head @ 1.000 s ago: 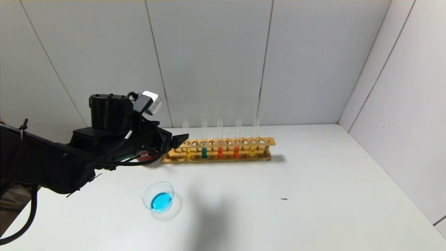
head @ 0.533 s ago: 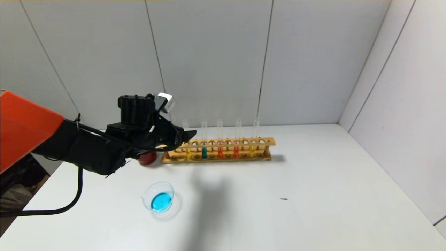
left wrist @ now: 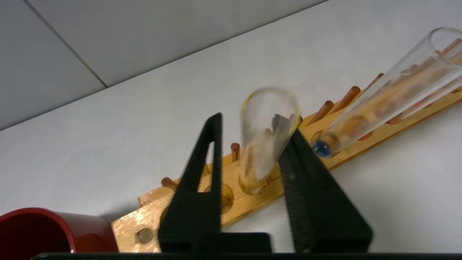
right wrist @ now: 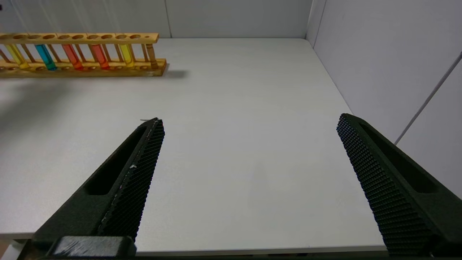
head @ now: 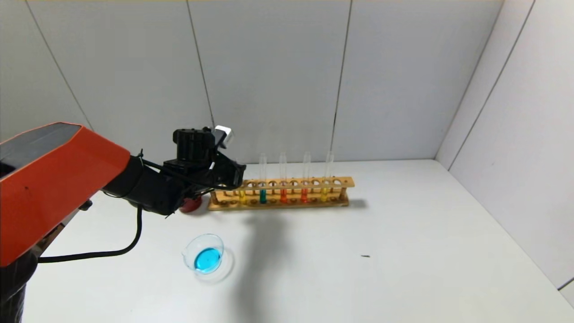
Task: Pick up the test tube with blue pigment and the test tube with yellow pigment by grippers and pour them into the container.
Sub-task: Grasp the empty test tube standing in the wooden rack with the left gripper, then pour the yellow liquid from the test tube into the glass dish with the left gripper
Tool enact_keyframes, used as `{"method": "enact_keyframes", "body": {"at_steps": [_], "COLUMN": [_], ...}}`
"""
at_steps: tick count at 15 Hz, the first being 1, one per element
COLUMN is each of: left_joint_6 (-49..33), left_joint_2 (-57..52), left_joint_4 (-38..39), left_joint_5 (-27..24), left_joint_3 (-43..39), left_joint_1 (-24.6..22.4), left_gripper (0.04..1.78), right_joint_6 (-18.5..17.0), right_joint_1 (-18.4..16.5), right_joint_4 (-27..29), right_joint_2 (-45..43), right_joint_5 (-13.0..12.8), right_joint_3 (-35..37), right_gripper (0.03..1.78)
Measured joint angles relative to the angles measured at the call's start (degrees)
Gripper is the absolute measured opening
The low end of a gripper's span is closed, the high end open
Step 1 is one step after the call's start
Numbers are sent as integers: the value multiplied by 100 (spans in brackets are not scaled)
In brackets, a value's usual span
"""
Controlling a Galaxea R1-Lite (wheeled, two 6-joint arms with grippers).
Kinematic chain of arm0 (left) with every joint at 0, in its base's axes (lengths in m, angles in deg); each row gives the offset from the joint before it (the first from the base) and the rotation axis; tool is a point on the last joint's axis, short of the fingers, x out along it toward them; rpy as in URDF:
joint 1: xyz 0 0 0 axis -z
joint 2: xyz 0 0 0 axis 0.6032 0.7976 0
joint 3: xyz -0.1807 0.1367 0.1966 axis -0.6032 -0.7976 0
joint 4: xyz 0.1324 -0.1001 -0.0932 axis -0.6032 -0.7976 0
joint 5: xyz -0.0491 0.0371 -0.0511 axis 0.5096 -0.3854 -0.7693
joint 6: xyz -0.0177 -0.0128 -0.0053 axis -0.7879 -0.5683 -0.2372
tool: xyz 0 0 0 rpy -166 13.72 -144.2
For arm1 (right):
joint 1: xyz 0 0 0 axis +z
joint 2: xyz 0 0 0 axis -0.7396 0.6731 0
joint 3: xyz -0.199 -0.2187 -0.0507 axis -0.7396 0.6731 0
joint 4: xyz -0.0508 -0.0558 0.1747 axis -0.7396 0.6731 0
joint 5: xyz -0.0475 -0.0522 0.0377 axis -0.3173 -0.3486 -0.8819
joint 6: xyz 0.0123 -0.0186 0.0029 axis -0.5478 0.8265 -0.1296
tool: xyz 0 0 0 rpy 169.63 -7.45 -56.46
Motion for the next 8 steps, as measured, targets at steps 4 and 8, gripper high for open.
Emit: {"method": "enact_keyframes", "body": {"at_steps": [4,8], "left_joint_6": [0,6], "left_joint_2": [113,-17], "left_joint_4": [16,-20], "left_joint_5": [2,10], "left_joint_3": [68,22], "left_joint_1": [22,44], "left_gripper": [32,32], "right_joint_6": [0,0], "right_joint_1": [0,0], "right_joint_4": [2,2], "right_joint_2": [0,0], "right_joint_5": [0,0], "right_joint_3": [0,0], "right_gripper": [175,175]}}
